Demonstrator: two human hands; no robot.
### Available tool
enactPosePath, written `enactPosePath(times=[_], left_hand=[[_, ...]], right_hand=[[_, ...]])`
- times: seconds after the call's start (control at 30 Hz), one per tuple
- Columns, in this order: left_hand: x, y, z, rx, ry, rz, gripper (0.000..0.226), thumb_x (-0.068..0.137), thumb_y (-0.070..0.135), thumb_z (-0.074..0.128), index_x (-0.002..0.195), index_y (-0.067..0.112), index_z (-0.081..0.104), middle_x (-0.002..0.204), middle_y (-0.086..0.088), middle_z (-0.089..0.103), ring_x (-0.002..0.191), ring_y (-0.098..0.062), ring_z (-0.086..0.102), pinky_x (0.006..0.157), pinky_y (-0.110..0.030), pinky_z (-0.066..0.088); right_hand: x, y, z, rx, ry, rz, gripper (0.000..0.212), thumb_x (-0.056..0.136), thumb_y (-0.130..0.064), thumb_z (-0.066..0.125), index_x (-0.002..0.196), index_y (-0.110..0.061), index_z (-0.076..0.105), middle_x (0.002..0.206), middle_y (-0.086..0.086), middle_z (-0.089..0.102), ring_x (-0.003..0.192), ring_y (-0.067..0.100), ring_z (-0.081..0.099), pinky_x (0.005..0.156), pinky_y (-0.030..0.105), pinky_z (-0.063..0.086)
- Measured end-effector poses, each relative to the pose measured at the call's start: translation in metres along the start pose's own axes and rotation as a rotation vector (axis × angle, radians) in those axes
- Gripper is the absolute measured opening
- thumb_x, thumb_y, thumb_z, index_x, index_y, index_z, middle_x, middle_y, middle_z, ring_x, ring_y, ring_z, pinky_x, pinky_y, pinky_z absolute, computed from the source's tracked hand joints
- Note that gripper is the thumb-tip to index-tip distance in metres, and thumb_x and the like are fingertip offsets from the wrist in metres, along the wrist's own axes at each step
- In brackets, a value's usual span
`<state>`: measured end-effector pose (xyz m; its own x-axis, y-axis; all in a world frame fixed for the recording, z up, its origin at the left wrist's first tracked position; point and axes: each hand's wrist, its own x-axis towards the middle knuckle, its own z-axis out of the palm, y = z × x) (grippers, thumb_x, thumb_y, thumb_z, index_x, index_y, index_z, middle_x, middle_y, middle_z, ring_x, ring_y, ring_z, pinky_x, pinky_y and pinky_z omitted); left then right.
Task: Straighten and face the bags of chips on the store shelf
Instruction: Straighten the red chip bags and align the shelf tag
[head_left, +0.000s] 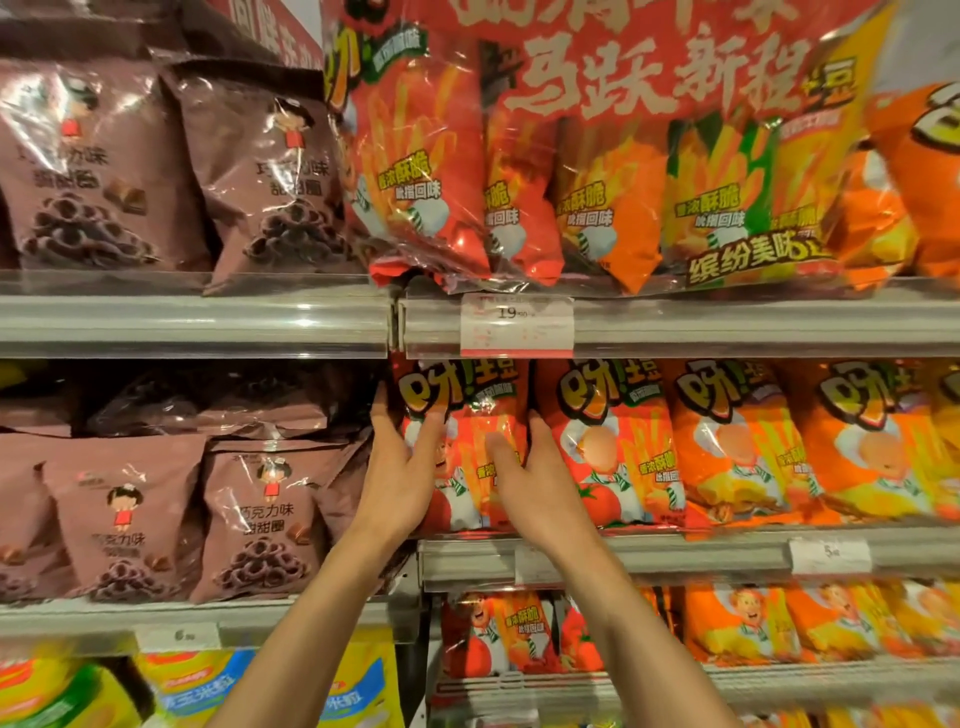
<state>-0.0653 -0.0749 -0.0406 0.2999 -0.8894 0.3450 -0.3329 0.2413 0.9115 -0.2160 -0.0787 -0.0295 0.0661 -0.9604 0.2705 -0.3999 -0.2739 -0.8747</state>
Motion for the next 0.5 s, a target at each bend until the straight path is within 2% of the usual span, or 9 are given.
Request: enactPosePath(times=[0.1,0.17,0.2,0.27,0.33,0.4,0.5], left_hand=[[0.003,0.003,-0.003,-0.019,-0.028,-0.088,0.087,0.093,0.071,0.041,0.158,0.034,-0.003,0.157,-0.006,0.04,0.143,-0.024,0.04,0.114,-0.037,0.032],[0.007,0.005,-0.001,-0.003,-0.042,-0.11,0.08,0.097,0.065,0.038,0.159,0.034,-0.004,0.158,-0.007,0.039,0.144,-0.025,0.039,0.114,-0.036,0.029],[0.008,0.006,0.001,0.02,-0.043,-0.11,0.078,0.099,0.061,0.037,0.159,0.032,-0.004,0.158,-0.007,0.038,0.144,-0.026,0.038,0.11,-0.032,0.028],[0.007,0.006,0.004,0.066,-0.032,-0.087,0.078,0.101,0.057,0.037,0.16,0.027,-0.005,0.158,-0.008,0.038,0.144,-0.027,0.038,0.103,-0.027,0.027],[0.004,0.002,0.003,0.079,0.003,-0.04,0.078,0.099,0.064,0.036,0.159,0.031,-0.001,0.156,-0.007,0.042,0.142,-0.029,0.041,0.109,-0.033,0.032],[0.003,-0.003,0.0,0.078,0.039,-0.021,0.079,0.093,0.073,0.034,0.157,0.036,0.006,0.151,-0.007,0.048,0.138,-0.03,0.046,0.113,-0.045,0.036],[0.009,-0.003,0.003,0.139,0.065,-0.046,0.078,0.096,0.07,0.03,0.159,0.03,0.006,0.15,-0.011,0.049,0.137,-0.035,0.045,0.111,-0.048,0.036]], right_hand=[[0.013,-0.007,0.0,0.022,-0.03,0.019,0.075,0.1,-0.056,0.04,0.156,-0.011,0.017,0.155,0.005,0.037,0.14,0.019,0.038,0.104,0.022,0.03],[0.017,-0.009,0.004,0.037,-0.015,0.022,0.072,0.101,-0.051,0.04,0.156,-0.009,0.017,0.143,0.005,0.046,0.128,0.016,0.046,0.095,0.017,0.029],[0.018,-0.008,0.007,0.048,-0.002,0.02,0.072,0.101,-0.049,0.039,0.156,-0.009,0.016,0.146,0.006,0.044,0.131,0.019,0.044,0.098,0.018,0.029],[0.019,-0.004,0.012,0.047,0.022,0.012,0.068,0.101,-0.049,0.037,0.154,-0.009,0.022,0.151,0.011,0.04,0.138,0.026,0.039,0.107,0.03,0.032],[0.018,-0.001,0.015,0.037,0.048,0.014,0.061,0.101,-0.047,0.036,0.148,-0.008,0.031,0.144,0.013,0.045,0.133,0.03,0.043,0.104,0.037,0.035],[0.017,0.001,0.018,0.006,0.068,-0.024,0.055,0.104,-0.042,0.035,0.144,-0.004,0.036,0.139,0.015,0.046,0.131,0.031,0.043,0.104,0.036,0.034],[0.018,0.001,0.022,-0.005,0.139,-0.044,0.053,0.104,-0.043,0.035,0.14,-0.004,0.041,0.131,0.017,0.053,0.124,0.033,0.048,0.1,0.035,0.037]])
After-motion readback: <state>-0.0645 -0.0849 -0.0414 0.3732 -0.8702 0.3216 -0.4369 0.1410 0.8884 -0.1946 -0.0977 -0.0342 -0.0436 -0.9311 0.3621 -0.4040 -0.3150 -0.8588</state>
